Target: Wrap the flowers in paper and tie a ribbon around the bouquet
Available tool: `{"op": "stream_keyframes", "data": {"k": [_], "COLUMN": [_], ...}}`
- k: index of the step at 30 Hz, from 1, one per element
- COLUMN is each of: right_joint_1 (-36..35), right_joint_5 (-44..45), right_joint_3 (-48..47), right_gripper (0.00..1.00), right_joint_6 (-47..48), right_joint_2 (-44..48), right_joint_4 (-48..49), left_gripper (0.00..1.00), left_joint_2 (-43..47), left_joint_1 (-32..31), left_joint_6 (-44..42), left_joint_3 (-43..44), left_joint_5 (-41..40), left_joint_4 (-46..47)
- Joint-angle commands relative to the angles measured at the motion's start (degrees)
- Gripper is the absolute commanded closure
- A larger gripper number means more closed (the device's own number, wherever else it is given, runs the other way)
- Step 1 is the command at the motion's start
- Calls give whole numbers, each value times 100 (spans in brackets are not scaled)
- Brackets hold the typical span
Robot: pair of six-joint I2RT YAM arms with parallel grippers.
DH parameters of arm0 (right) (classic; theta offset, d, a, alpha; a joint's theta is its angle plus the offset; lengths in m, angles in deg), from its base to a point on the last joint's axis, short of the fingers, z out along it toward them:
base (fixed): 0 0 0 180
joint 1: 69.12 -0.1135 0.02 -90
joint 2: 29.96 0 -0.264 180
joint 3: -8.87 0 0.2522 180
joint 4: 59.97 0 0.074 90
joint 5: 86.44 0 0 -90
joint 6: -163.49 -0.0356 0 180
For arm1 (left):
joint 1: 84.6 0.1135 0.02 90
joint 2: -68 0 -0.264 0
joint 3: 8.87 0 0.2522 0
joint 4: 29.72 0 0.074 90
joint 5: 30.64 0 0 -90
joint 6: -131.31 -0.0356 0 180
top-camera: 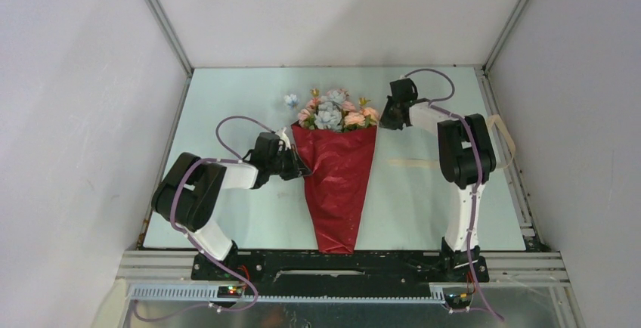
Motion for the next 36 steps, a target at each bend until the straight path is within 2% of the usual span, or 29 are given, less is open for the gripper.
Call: {"op": "stream_keyframes", "data": {"k": [1, 4, 9, 12, 15, 18, 23, 31, 36], "right_joint_1": [289, 264, -40, -684, -1417, -2249, -3291, -4329, -5023], "right_joint_5": [-274, -169, 557, 1070, 829, 847, 1036, 1072, 1136], "right_joint_3": [-964, -964, 321, 1385, 2349, 3072, 3603, 4265, 4354], "right_gripper": [92, 91, 89, 88, 88, 88, 88, 89, 90], "right_joint_6": [454, 736, 774, 711, 624, 494, 525, 114, -204], "right_joint_2": [-526, -51, 1840, 2612, 3228, 3526, 3765, 3788, 3841], "right_joint_4": [-714, -849, -710, -665, -320, 1, 71, -103, -611], "left_gripper": [100, 100, 100, 100, 100, 100, 100, 100, 100], "left_joint_2": [-353, -484, -327, -397, -536, -613, -684, -698, -675], "left_joint_1": [-16, -23, -27, -39, -59, -80, -115, -200, -215], "left_joint_6": [-358, -328, -242, -235, -205, -181, -190, -198, -212], "left_joint_3": [17, 94, -66, -35, 11, 8, 36, 109, 131], "left_joint_5": [-427, -432, -380, -470, -360, -380, -380, -424, -465], "left_joint_4": [-836, -821, -591, -567, -451, -399, -364, -421, -471]}}
